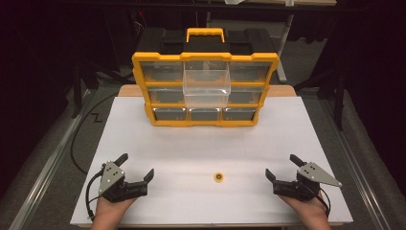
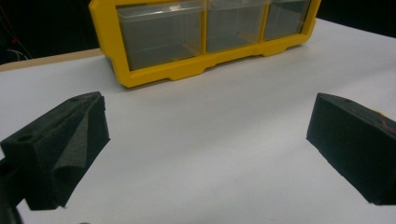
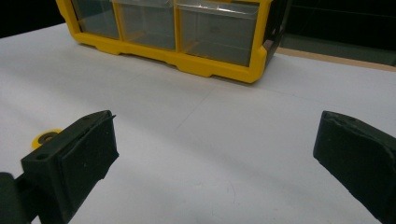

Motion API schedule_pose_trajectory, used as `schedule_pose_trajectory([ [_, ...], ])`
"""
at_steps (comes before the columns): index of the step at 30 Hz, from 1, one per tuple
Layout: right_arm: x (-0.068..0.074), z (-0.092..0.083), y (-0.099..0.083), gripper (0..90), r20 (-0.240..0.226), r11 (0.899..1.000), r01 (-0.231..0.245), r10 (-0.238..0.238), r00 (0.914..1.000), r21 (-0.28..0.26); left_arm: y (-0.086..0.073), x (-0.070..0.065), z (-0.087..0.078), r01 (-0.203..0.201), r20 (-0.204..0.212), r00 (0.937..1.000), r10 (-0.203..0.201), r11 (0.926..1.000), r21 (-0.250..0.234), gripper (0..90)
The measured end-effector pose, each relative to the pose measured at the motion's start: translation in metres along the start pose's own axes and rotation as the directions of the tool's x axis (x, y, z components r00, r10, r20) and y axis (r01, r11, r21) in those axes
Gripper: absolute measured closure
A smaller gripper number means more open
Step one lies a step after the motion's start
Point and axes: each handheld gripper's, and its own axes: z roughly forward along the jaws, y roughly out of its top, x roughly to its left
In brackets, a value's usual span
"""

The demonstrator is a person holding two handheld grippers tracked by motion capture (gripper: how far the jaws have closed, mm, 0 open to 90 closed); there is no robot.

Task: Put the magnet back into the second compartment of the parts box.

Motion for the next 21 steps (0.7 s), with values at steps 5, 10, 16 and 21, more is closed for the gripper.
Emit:
schedule_pose_trajectory([
  [5,0.0000,0.0000,-0.0001,0.1,0.002,1.000,-0.001,0.001,1.0000,0.001,0.0009,-0.0040,0.0006,-0.024,0.014,0.9996,0.024,0.9997,0.000,0.0],
  [10,-0.0004,-0.0005,-0.0003,0.1,0.002,1.000,-0.006,0.006,1.0000,-0.002,0.0004,-0.0068,0.0029,-0.034,0.029,0.9990,0.034,0.9993,0.017,0.1],
  [16,-0.0020,-0.0010,-0.0003,0.2,0.000,1.000,-0.026,0.026,0.9997,0.003,-0.0009,-0.0071,0.0061,-0.026,0.029,0.9993,0.025,0.9992,0.029,0.1],
  [21,-0.0011,0.0012,-0.0014,0.2,-0.016,0.999,-0.023,0.024,0.9996,0.025,0.0004,-0.0100,0.0051,-0.042,0.068,0.9969,0.039,0.9983,0.041,0.0],
])
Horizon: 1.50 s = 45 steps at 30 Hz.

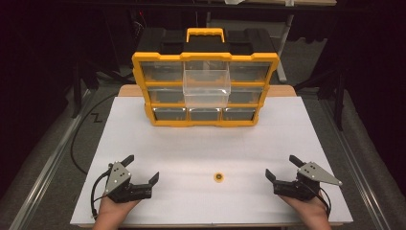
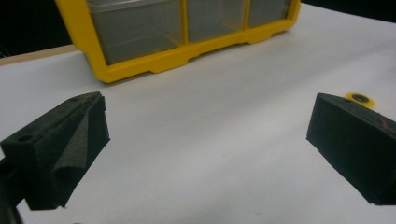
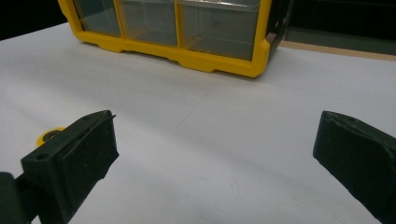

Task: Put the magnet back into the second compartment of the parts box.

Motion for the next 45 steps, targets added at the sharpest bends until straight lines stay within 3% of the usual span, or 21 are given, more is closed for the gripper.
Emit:
schedule_pose_trajectory([
  [3,0.000,0.003,-0.001,0.1,-0.005,1.000,-0.003,0.003,1.0000,0.009,0.002,-0.002,-0.004,0.008,0.012,0.9999,-0.008,0.9997,-0.023,0.0],
  [6,0.001,0.009,-0.002,0.2,-0.003,1.000,0.004,-0.004,1.0000,0.030,0.000,-0.004,-0.003,-0.018,0.014,0.9997,0.018,0.9997,-0.015,0.1],
  [10,0.003,0.018,0.002,0.2,-0.013,0.999,0.003,-0.003,0.9999,0.033,-0.001,-0.004,0.000,0.006,0.025,0.9997,-0.005,0.9999,-0.015,0.0],
  [17,0.015,0.031,0.010,0.2,-0.029,0.998,0.021,-0.019,0.9994,0.051,-0.001,-0.004,0.003,0.012,0.044,0.9990,-0.012,0.9999,-0.006,0.0],
  [21,0.023,0.041,0.015,0.3,-0.054,0.998,0.020,-0.017,0.9984,0.054,0.000,-0.003,0.001,0.020,0.042,0.9990,-0.018,0.9994,-0.029,0.0],
  [24,0.032,0.052,0.017,0.3,-0.065,0.996,0.045,-0.039,0.9971,0.082,0.000,-0.002,0.001,0.038,0.054,0.9979,-0.037,0.9988,-0.029,0.1],
  [38,0.052,0.075,0.026,0.2,-0.084,0.992,0.082,-0.073,0.9938,0.099,0.002,-0.004,0.001,0.015,0.039,0.9992,-0.013,0.9983,-0.056,0.1],
  [45,0.065,0.089,0.029,0.3,-0.129,0.987,0.111,-0.096,0.9870,0.114,0.002,-0.004,0.003,0.022,0.046,0.9988,-0.019,0.9978,-0.062,0.1],
])
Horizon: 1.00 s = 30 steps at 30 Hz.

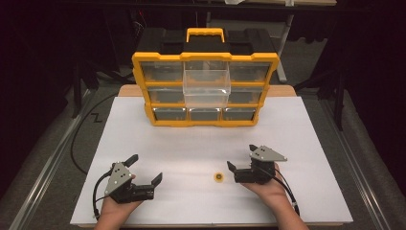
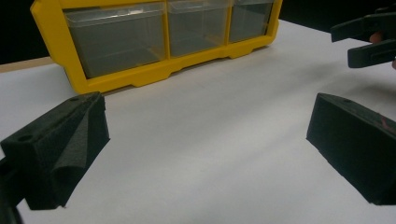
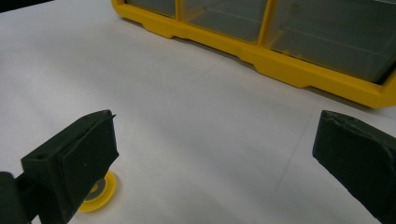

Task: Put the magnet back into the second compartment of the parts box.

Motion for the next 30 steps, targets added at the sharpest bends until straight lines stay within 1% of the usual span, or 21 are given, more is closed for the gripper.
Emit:
schedule_pose_trajectory([
  [1,0.003,0.004,0.002,0.3,-0.011,1.000,0.015,-0.015,0.9998,0.008,0.000,0.000,0.000,-0.001,0.001,1.0000,0.001,1.0000,-0.002,0.1],
  [2,0.003,0.004,0.002,0.3,-0.011,1.000,0.015,-0.015,0.9998,0.008,0.000,0.000,0.000,-0.001,0.001,1.0000,0.001,1.0000,-0.002,0.1],
  [4,0.008,0.010,0.004,0.3,-0.030,1.000,0.026,-0.025,0.9992,0.017,0.000,-0.001,0.000,-0.003,0.004,1.0000,0.003,1.0000,-0.004,0.1],
  [5,0.008,0.010,0.004,0.3,-0.030,1.000,0.026,-0.025,0.9992,0.017,0.000,-0.001,0.000,-0.003,0.004,1.0000,0.003,1.0000,-0.004,0.1],
  [6,0.011,0.013,0.006,0.3,-0.031,0.999,0.037,-0.036,0.9989,0.024,0.000,-0.001,-0.001,-0.002,0.006,1.0000,0.002,1.0000,-0.005,0.1],
  [9,0.016,0.015,0.010,0.3,-0.052,0.999,0.038,-0.037,0.9980,0.023,0.000,-0.001,0.000,-0.002,0.005,1.0000,0.002,0.9999,-0.010,0.1],
  [10,0.016,0.015,0.010,0.3,-0.052,0.999,0.038,-0.037,0.9980,0.023,0.000,-0.001,0.000,-0.002,0.005,1.0000,0.002,0.9999,-0.010,0.1],
  [12,0.021,0.017,0.012,0.3,-0.077,0.999,0.047,-0.045,0.9960,0.018,0.000,-0.001,-0.001,-0.006,0.007,1.0000,0.006,0.9999,-0.012,0.1],
  [16,0.028,0.017,0.012,0.4,-0.113,0.998,0.056,-0.053,0.9922,0.030,0.000,-0.001,-0.001,-0.005,0.008,1.0000,0.005,0.9998,-0.019,0.1],
  [19,0.029,0.016,0.011,1.1,-0.147,0.998,0.045,-0.037,0.9884,0.049,0.000,-0.001,-0.001,-0.005,0.008,1.0000,0.006,0.9998,-0.021,0.1],
  [20,0.029,0.016,0.011,1.1,-0.147,0.998,0.045,-0.037,0.9884,0.049,0.000,-0.001,-0.001,-0.005,0.009,0.9999,0.005,0.9998,-0.021,0.1],
  [21,0.030,0.015,0.010,1.3,-0.158,0.997,0.040,-0.029,0.9870,0.065,0.000,-0.002,-0.001,-0.005,0.011,0.9999,0.005,0.9998,-0.021,0.1],
  [22,0.030,0.014,0.010,1.7,-0.167,0.997,0.033,-0.021,0.9858,0.070,0.000,-0.002,-0.001,-0.005,0.012,0.9999,0.005,0.9998,-0.021,0.1],
  [26,0.031,0.012,0.007,2.9,-0.181,0.996,0.036,-0.020,0.9833,0.086,0.000,-0.003,-0.001,-0.010,0.012,0.9999,0.011,0.9996,-0.024,0.1],
  [30,0.033,0.010,0.004,5.9,-0.188,0.992,0.062,-0.041,0.9813,0.107,0.000,-0.003,-0.002,-0.011,0.007,0.9999,0.011,0.9996,-0.028,0.1],
])
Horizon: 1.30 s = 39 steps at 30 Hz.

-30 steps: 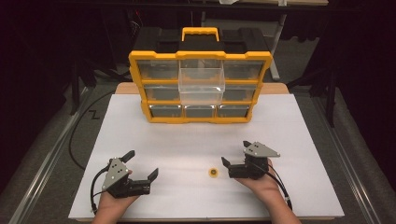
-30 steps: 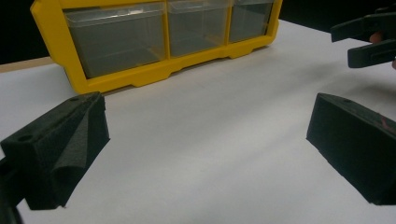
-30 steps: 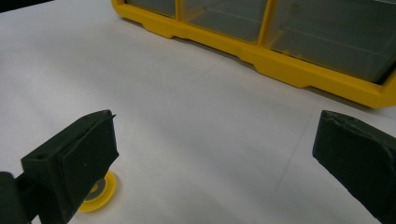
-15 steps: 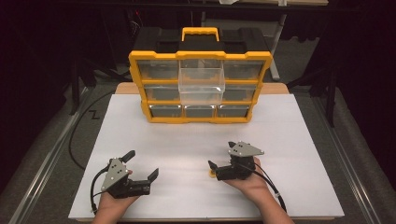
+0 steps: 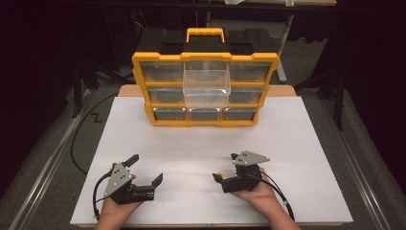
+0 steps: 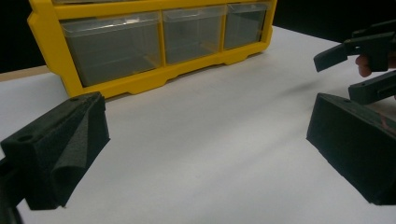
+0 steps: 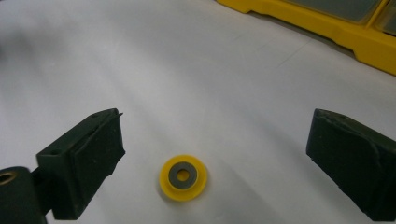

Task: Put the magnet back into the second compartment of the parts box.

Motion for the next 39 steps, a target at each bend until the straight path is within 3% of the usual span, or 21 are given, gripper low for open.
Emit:
schedule_pose_trajectory([
  [13,0.001,-0.001,-0.008,19.3,-0.048,0.997,-0.002,0.006,0.9988,0.079,0.000,0.000,0.000,0.002,0.011,0.9999,-0.002,1.0000,-0.006,0.1],
  [18,0.003,0.001,-0.009,30.3,-0.089,0.995,0.005,0.005,0.9960,0.104,0.000,0.000,-0.001,0.004,0.014,0.9999,-0.003,1.0000,-0.008,0.1],
  [26,0.003,0.003,-0.010,51.8,-0.091,0.989,0.014,0.000,0.9959,0.147,0.001,-0.001,0.000,0.003,0.017,0.9999,-0.002,1.0000,-0.008,0.1],
  [39,0.003,0.010,-0.011,53.3,-0.095,0.984,0.022,-0.005,0.9954,0.176,0.000,-0.001,0.000,0.003,0.018,0.9998,-0.003,1.0000,-0.009,0.1],
])
